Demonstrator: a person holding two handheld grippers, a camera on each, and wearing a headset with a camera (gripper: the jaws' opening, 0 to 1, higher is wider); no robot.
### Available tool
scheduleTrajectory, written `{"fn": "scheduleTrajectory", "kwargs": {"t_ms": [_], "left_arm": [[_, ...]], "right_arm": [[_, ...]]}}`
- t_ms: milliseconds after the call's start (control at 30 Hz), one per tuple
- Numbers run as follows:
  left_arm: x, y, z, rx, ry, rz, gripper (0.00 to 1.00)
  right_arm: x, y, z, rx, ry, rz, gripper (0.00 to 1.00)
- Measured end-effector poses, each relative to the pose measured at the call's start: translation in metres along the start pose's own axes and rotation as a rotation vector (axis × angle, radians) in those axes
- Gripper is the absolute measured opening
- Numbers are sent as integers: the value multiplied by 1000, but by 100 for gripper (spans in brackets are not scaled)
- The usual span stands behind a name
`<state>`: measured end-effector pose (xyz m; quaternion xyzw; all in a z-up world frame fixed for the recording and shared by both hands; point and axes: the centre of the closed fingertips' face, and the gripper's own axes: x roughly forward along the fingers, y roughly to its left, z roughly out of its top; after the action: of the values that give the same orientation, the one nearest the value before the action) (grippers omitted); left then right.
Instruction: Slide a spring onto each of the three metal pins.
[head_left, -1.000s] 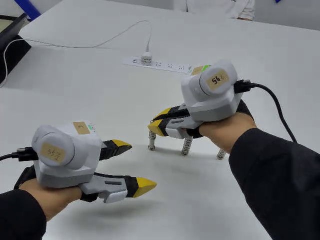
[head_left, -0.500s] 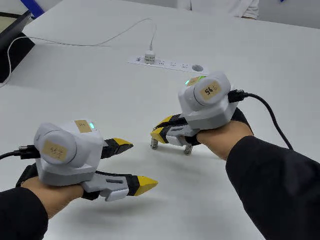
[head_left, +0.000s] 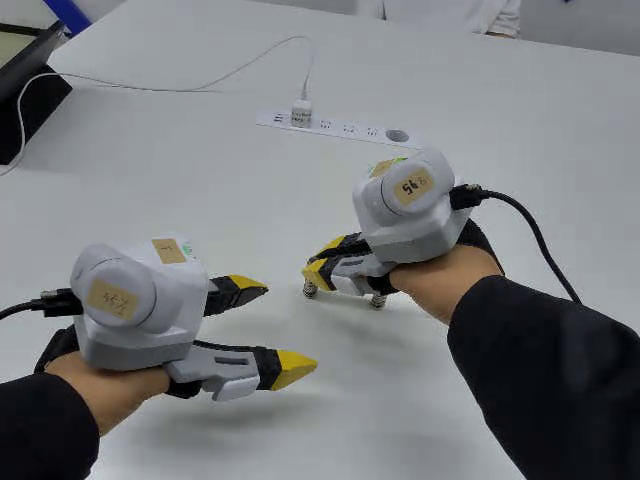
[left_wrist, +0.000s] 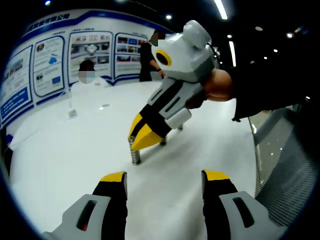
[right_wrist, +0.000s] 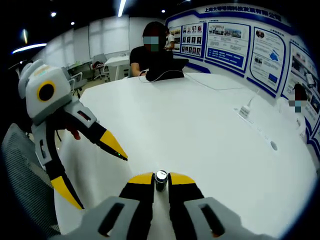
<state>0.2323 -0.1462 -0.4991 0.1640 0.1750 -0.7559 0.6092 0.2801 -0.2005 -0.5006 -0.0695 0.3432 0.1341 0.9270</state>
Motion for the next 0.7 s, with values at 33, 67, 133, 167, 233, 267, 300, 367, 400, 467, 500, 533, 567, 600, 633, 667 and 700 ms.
{"fn": "scheduleTrajectory", "kwargs": {"t_ms": [33,67,133,167,233,267,300,367,400,467,500,533,567,600,633,667,700], "left_arm": [[0,0,0,0,-1,0,61],[0,0,0,0,-1,0,61],[1,0,0,-1,0,1,61],[1,0,0,-1,0,1,61],[1,0,0,0,1,1,62],[2,0,1,0,0,0,62],[2,0,1,0,0,0,62],[2,0,2,0,-2,0,62],[2,0,2,0,-3,1,62],[2,0,3,1,-3,2,62],[2,0,3,0,-2,2,62],[1,1,3,1,-1,4,63],[1,1,3,1,0,4,63],[1,1,3,0,-1,5,63],[1,1,3,-1,-2,5,63],[0,1,3,-2,-2,6,63],[0,1,4,-2,-3,6,63]], "right_arm": [[0,0,0,0,0,0,12],[-1,0,0,0,0,0,12],[-2,0,0,-2,-3,-3,14],[-3,0,0,-3,-4,-3,15],[-4,1,0,-7,-5,-3,16],[-5,1,1,-9,-5,-6,16],[-6,1,0,-9,-5,-8,16],[-8,1,1,-6,-10,-9,17],[-9,1,1,-6,-12,-10,17],[-12,1,2,-9,-16,-16,18],[-13,1,2,-7,-19,-16,18],[-15,2,2,-4,-21,-16,18],[-16,2,1,-5,-21,-19,18],[-18,2,0,-6,-24,-21,19],[-19,2,0,-3,-26,-22,19],[-20,3,-1,1,-27,-22,19],[-22,3,-1,1,-29,-25,20]]}}
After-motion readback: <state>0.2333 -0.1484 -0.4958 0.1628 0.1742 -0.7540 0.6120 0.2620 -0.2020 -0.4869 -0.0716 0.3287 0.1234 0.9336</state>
